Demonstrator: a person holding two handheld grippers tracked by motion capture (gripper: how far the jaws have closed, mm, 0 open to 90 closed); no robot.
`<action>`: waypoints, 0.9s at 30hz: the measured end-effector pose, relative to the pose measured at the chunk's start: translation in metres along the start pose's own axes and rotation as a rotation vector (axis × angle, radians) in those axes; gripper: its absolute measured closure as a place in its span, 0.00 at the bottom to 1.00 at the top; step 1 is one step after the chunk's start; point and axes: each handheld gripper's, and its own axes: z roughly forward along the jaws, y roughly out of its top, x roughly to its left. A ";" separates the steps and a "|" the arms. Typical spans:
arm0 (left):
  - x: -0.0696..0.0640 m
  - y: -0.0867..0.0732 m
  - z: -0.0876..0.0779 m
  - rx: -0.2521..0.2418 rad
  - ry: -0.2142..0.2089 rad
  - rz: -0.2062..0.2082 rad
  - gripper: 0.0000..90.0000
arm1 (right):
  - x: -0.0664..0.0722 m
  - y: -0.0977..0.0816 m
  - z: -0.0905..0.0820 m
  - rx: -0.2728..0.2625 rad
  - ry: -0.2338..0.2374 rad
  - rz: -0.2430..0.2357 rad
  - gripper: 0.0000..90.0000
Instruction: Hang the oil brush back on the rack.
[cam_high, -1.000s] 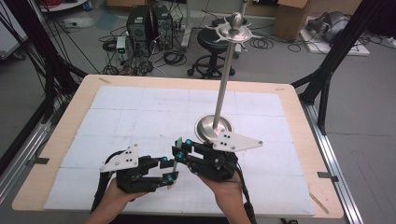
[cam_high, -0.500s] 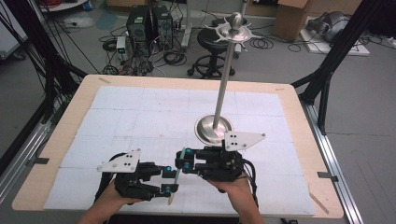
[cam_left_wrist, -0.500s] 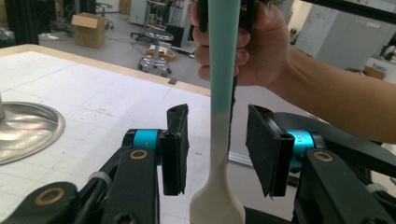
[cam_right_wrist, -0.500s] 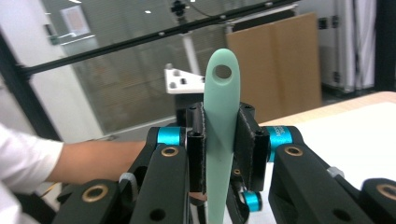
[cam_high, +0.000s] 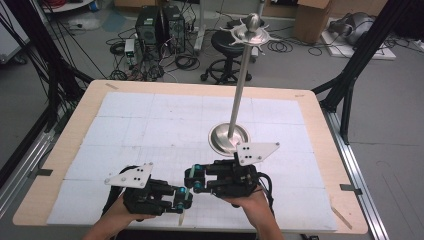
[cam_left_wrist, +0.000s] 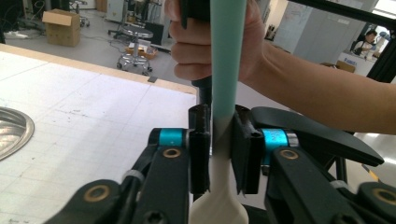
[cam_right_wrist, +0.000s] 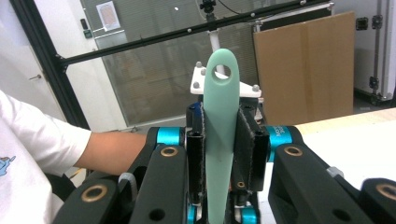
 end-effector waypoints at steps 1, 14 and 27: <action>0.000 0.000 0.000 -0.001 0.003 0.000 0.90 | -0.001 -0.001 0.000 -0.005 -0.007 0.010 0.84; 0.001 0.001 0.004 0.023 0.376 0.012 0.90 | 0.011 0.000 -0.013 -0.094 -0.390 0.080 0.50; -0.003 0.002 0.014 0.050 0.520 0.043 0.90 | 0.023 0.001 0.007 -0.011 -0.596 0.102 0.63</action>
